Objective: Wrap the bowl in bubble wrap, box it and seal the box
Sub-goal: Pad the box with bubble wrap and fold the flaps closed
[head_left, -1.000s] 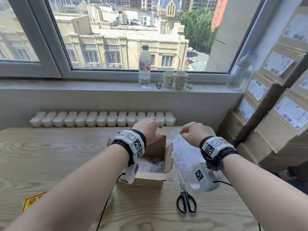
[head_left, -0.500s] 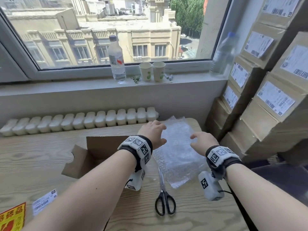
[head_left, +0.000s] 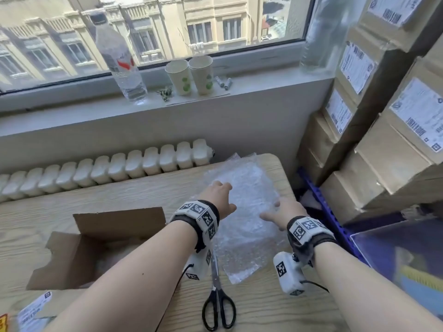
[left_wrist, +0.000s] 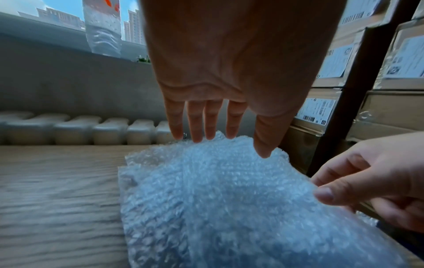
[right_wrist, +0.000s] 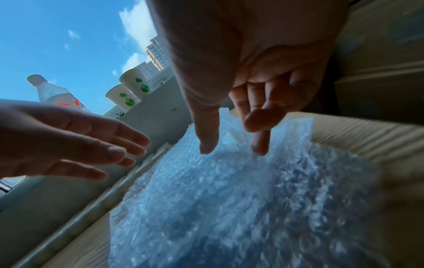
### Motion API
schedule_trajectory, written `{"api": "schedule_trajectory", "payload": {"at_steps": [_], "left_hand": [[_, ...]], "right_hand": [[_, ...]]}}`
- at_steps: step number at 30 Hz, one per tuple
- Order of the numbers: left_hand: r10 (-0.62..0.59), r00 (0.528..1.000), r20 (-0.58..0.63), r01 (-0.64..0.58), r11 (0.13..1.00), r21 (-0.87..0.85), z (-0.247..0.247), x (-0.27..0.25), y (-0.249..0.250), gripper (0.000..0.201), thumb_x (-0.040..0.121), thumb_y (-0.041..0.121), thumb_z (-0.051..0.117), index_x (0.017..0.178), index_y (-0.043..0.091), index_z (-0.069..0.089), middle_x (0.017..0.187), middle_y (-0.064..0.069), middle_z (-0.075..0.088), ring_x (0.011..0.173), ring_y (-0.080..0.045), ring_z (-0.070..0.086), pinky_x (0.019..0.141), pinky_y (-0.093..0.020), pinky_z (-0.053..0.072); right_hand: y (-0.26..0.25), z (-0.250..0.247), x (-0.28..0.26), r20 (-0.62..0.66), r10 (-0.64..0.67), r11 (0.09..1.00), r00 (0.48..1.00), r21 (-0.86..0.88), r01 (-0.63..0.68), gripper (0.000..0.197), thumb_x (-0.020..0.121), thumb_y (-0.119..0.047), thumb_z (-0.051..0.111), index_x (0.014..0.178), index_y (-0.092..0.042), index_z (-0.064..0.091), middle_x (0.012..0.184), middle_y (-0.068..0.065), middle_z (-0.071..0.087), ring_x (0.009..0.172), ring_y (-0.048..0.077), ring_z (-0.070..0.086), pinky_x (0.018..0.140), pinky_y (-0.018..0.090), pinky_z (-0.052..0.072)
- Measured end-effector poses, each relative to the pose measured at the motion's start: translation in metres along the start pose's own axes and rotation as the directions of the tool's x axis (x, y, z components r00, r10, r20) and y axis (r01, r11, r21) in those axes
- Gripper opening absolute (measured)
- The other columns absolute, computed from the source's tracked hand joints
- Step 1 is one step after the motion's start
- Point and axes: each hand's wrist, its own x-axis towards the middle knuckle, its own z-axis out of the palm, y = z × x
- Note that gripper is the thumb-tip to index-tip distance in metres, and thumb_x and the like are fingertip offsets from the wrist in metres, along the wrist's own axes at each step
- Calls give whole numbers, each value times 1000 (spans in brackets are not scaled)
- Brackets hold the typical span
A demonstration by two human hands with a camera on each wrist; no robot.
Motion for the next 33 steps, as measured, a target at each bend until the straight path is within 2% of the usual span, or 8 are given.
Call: {"api": "schedule_trajectory", "payload": {"at_steps": [4, 7, 11, 15, 23, 26, 28, 33], "left_hand": [[-31, 989, 142, 33, 999, -9, 15, 11, 0, 65, 92, 38, 56, 146, 20, 26, 150, -6, 28, 124, -26, 48, 99, -38, 44], [-4, 1000, -17, 3, 999, -41, 17, 15, -2, 76, 90, 37, 59, 149, 19, 16, 157, -6, 14, 137, -25, 32, 110, -39, 35], [31, 947, -320, -66, 993, -101, 2, 17, -3, 89, 86, 49, 60, 151, 15, 9, 158, -6, 13, 145, -20, 14, 118, -34, 17], [12, 961, -275, -100, 947, -307, -18, 10, 2, 88, 83, 58, 56, 150, 17, 16, 151, 1, 34, 139, -20, 31, 114, -38, 26], [-42, 950, -309, -126, 855, -503, -44, -21, -2, 82, 88, 58, 48, 148, 8, 24, 152, -5, 31, 141, -19, 29, 115, -36, 26], [-52, 945, -323, -157, 795, -586, -51, -41, -5, 42, 92, 50, 50, 99, 10, 62, 89, 9, 68, 94, -11, 63, 75, -21, 44], [-37, 916, -399, -248, 729, -638, -56, -57, -5, 36, 92, 37, 58, 64, 15, 49, 52, 12, 55, 50, -1, 54, 52, -19, 37], [-135, 857, -498, -360, 534, -765, -72, -90, -16, 24, 90, 22, 63, 74, 17, 46, 63, 0, 53, 46, -11, 49, 43, -20, 42]], "right_hand": [[0, 8, 13, -3, -93, 995, 996, -42, 93, 20, 77, -27, 72, 91, -25, 57, 99, -3, 63, 93, 19, 58, 73, 26, 44], [-2, 8, 15, -62, -136, 991, 989, 4, 137, 27, 79, -12, 64, 64, -17, 43, 66, -5, 48, 71, 19, 50, 49, 24, 28], [-8, 4, 13, -78, -220, 964, 972, 136, 229, 33, 78, -2, 62, 59, -18, 40, 67, 0, 52, 70, 20, 52, 56, 27, 36], [-11, -1, 5, -144, -301, 919, 943, 221, 327, 35, 72, 8, 50, 50, -17, 42, 81, 16, 68, 83, 32, 61, 68, 31, 46], [-25, -25, -41, -232, -383, 836, 894, 325, 442, 53, 66, 14, 37, 38, -23, 60, 72, 11, 72, 66, 14, 58, 63, 25, 44], [-34, -31, -63, -280, -416, 807, 865, 325, 493, 49, 68, 15, 38, 43, -22, 60, 64, 7, 66, 58, 10, 52, 55, 18, 41], [-37, -34, -76, -334, -403, 819, 852, 284, 498, 36, 69, 10, 45, 50, -14, 63, 58, 0, 61, 59, 12, 51, 56, 22, 39], [-33, -41, -94, -478, -274, 858, 835, 271, 437, 7, 76, -16, 65, 70, -13, 62, 66, 0, 59, 68, 20, 52, 59, 29, 39]]}}
